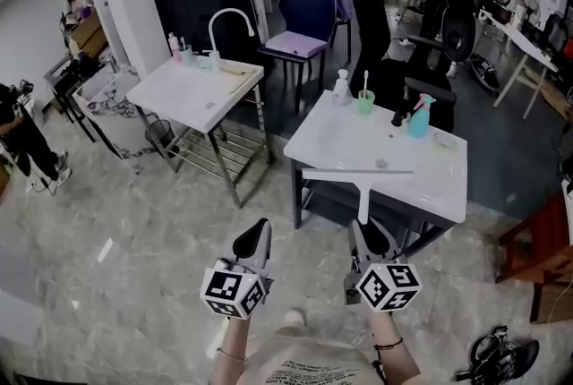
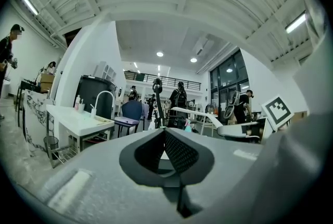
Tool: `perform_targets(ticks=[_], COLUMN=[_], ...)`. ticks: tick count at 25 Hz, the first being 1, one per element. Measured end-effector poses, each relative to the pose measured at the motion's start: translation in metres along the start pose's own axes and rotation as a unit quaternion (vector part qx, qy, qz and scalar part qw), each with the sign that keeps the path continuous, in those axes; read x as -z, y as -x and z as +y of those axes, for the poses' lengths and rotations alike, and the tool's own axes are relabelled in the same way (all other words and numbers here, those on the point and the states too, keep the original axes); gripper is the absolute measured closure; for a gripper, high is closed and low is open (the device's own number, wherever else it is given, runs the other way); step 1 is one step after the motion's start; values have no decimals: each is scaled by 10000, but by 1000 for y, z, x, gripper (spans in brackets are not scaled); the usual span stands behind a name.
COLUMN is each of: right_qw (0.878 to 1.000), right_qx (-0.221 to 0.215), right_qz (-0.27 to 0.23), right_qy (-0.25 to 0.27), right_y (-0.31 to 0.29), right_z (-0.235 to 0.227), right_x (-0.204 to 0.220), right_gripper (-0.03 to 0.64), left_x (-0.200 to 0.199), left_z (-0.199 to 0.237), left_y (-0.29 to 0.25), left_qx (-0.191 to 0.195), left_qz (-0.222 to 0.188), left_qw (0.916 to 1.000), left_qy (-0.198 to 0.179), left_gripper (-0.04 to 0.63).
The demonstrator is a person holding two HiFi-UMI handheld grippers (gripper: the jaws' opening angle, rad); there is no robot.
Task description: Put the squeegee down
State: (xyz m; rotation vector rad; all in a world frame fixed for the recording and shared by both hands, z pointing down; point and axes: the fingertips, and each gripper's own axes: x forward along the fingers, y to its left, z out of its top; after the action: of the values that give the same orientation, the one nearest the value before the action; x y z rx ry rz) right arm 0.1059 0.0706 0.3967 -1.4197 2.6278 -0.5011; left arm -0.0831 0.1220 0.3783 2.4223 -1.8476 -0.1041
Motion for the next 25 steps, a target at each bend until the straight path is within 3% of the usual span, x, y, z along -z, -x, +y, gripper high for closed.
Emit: perform_targets(ticks=[8, 25], right_qw=[9995, 9985], right_qx=[254, 449], right_qz=[-46, 53], right_qy=[-206, -295], right_y=[-52, -110], right_z=[-18, -47], right_x=[3, 10], right_gripper=[518, 519], left_x=[0, 17], left_z=[37, 72], left_y=[-48, -109], left_qx=[162, 216], left_qz=[63, 218], left_qw=[9998, 9995], left_qy=[-40, 97], left_gripper=[574, 574])
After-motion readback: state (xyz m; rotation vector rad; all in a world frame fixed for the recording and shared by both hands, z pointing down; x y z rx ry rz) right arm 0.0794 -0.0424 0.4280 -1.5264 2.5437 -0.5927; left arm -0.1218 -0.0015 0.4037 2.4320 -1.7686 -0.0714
